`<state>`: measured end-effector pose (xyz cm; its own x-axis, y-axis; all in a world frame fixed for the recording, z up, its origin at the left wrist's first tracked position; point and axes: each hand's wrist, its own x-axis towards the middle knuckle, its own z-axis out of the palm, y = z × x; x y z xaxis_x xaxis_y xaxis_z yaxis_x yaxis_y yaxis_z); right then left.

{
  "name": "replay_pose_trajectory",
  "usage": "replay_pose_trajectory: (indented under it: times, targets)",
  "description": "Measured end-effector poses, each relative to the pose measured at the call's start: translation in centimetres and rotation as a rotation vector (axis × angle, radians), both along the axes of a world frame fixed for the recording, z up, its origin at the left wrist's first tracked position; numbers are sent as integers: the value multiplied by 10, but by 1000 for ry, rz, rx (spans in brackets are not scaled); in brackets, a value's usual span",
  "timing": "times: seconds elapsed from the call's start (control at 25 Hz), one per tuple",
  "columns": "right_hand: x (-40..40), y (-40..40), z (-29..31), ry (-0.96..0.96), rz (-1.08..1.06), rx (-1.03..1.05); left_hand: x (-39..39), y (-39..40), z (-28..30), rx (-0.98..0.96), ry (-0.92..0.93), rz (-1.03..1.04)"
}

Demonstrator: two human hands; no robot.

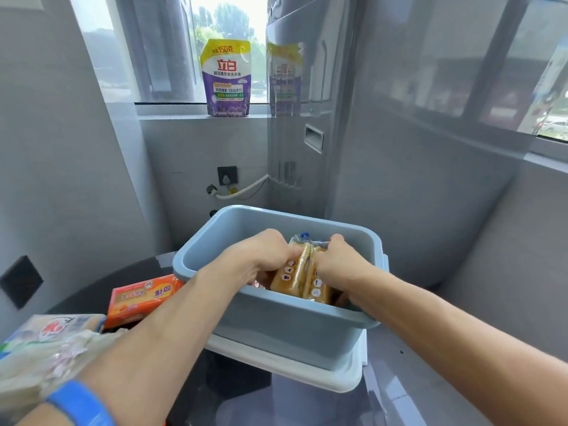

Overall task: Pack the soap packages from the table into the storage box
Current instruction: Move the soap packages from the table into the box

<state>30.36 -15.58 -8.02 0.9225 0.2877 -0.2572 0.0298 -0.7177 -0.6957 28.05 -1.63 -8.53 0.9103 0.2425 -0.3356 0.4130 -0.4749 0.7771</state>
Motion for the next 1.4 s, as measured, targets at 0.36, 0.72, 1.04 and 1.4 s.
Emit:
replay_pose_trajectory:
  times: [0.36,0.72,1.04,1.4]
  targets:
    - [7,-2,-1,-156,49,-157,-4,-7,5,106,47,-143]
    - [7,4,-2,-7,90,-91,-8,0,6,222,128,-242]
    - [14,4,-14,0,132,-234,-13,0,-1,549,219,-463]
    - [6,3,-14,-78,254,-415,-13,7,-4,552,97,-409]
